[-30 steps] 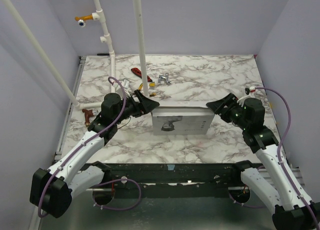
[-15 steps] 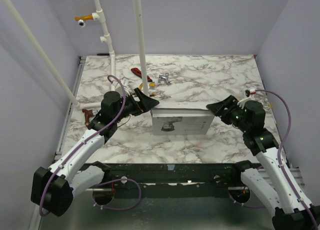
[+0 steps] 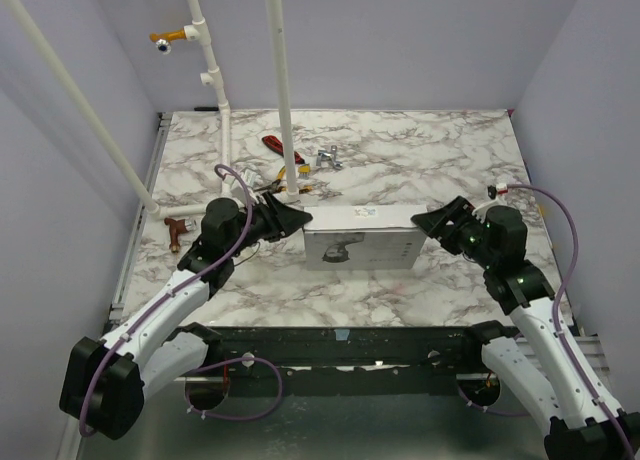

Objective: Sort the hair-cutting tools
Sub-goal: Close the storage box at the center of the board, then adjust the storage box at the center of the board.

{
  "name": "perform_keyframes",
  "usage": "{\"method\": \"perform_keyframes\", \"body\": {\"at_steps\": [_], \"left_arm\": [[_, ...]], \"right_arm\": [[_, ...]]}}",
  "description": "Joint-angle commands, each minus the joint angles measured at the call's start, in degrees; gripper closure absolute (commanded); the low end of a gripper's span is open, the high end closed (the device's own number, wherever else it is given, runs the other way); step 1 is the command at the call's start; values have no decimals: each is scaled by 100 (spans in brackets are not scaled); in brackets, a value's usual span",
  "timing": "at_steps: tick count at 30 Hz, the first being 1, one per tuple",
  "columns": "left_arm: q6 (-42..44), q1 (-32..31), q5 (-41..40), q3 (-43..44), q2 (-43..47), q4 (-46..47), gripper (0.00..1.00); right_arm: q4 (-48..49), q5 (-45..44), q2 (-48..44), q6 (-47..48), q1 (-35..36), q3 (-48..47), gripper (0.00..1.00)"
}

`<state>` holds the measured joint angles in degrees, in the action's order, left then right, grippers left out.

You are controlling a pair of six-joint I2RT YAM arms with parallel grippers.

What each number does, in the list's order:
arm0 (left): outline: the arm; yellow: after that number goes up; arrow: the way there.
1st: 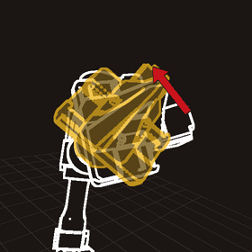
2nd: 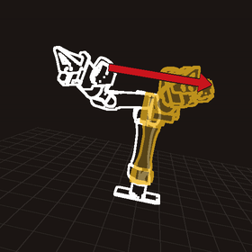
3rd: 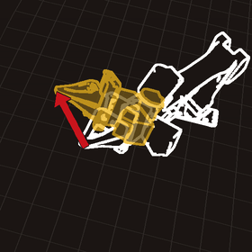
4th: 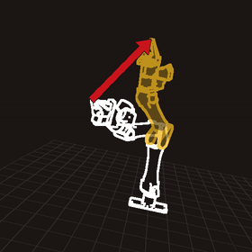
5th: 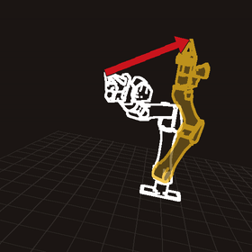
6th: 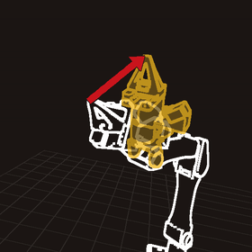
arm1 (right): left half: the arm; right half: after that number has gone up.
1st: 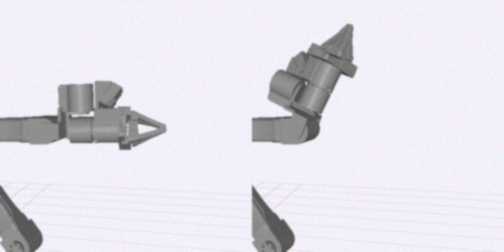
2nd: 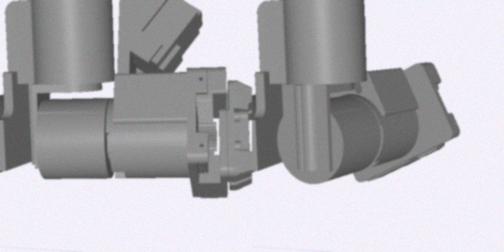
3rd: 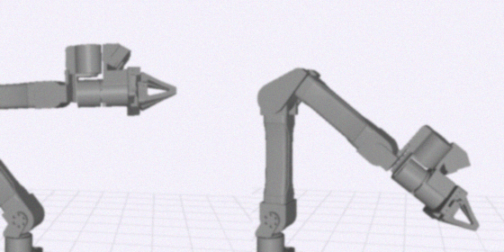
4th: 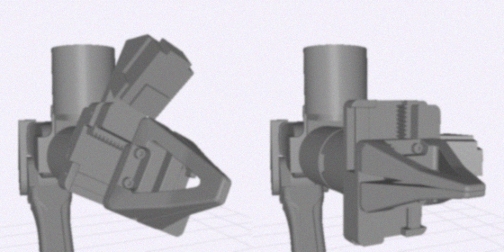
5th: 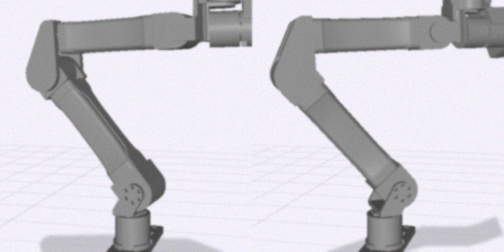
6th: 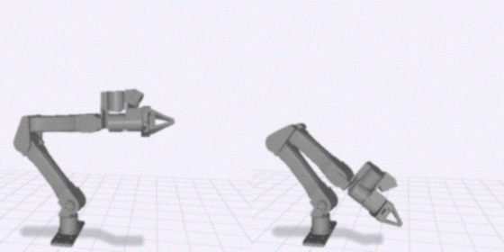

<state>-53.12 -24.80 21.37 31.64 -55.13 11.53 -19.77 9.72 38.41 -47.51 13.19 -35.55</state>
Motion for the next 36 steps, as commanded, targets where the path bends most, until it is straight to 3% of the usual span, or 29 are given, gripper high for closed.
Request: {"method": "perform_keyframes", "body": {"at_steps": [1, 12, 17, 23, 28, 33, 36], "left_arm": [[122, 36, -57, -563, -117, -291, 55], [66, 7, -65, -1130, -334, 335, 57], [218, -506, -310, -1367, 68, 411, 58], [81, -1199, -730, -2131, 1025, 525, 58], [-137, -1323, -1095, -2790, 2282, 182, 55], [-73, -1358, -1491, -2845, 3653, -1028, 36], [-8, -1359, -1607, -2803, 4087, -1442, 31]], "right_arm": [[-343, -176, -68, 172, 34, 302, 34], [-309, -117, -296, -20, 34, 784, 37], [-380, 266, -783, -322, 36, 1291, 42], [-982, 268, -2122, -680, 34, 1575, 41], [-1412, 344, -3008, -785, 28, 1623, 28], [-1836, 194, -3217, -700, 34, 1443, 19], [-1886, 189, -3208, -686, 34, 1396, 18]]}}
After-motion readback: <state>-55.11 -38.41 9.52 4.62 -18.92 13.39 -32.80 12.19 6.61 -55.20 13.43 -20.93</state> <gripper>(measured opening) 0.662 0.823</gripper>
